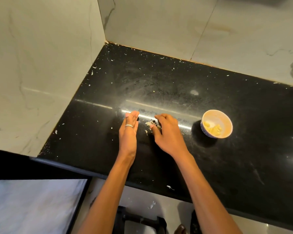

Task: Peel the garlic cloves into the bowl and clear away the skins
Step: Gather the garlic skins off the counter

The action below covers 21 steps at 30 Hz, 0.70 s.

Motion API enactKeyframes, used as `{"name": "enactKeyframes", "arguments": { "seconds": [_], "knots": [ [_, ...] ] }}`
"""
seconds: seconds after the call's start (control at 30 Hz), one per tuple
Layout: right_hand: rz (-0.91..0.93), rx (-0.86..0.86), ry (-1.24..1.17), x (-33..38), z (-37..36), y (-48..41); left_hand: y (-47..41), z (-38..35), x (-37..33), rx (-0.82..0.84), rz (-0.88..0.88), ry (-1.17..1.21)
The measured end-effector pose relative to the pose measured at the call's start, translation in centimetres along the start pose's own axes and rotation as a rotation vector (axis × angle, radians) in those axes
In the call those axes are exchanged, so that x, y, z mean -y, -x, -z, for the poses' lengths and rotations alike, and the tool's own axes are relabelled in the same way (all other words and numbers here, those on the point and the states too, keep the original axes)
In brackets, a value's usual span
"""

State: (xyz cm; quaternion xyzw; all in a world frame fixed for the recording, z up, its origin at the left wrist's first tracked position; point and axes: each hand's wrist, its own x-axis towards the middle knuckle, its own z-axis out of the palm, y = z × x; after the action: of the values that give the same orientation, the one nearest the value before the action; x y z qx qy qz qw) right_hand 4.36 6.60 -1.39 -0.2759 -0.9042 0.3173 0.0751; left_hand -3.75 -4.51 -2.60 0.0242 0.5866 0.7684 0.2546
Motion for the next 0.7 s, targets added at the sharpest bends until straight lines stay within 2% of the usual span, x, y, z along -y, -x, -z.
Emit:
{"name": "enactKeyframes", "arguments": {
  "seconds": [0.07,0.17,0.37,0.6,0.7],
  "knots": [
    [0.111,0.076,0.088,-0.1,-0.5,-0.3,0.0,-0.1,0.1,-0.011,-0.001,0.011],
    [0.218,0.071,0.163,-0.2,-1.4,-0.3,0.0,-0.2,0.1,-0.021,0.003,0.019],
    [0.280,-0.040,0.139,-1.5,-1.3,0.7,0.0,-0.3,0.0,-0.025,-0.002,0.028],
    [0.346,0.117,0.281,-2.1,0.0,1.7,0.0,-0.3,-0.1,-0.019,0.000,0.037],
    [0.355,0.123,0.339,-2.7,0.4,2.1,0.0,-0.2,-0.2,-0.015,0.008,0.037]
  ]
}}
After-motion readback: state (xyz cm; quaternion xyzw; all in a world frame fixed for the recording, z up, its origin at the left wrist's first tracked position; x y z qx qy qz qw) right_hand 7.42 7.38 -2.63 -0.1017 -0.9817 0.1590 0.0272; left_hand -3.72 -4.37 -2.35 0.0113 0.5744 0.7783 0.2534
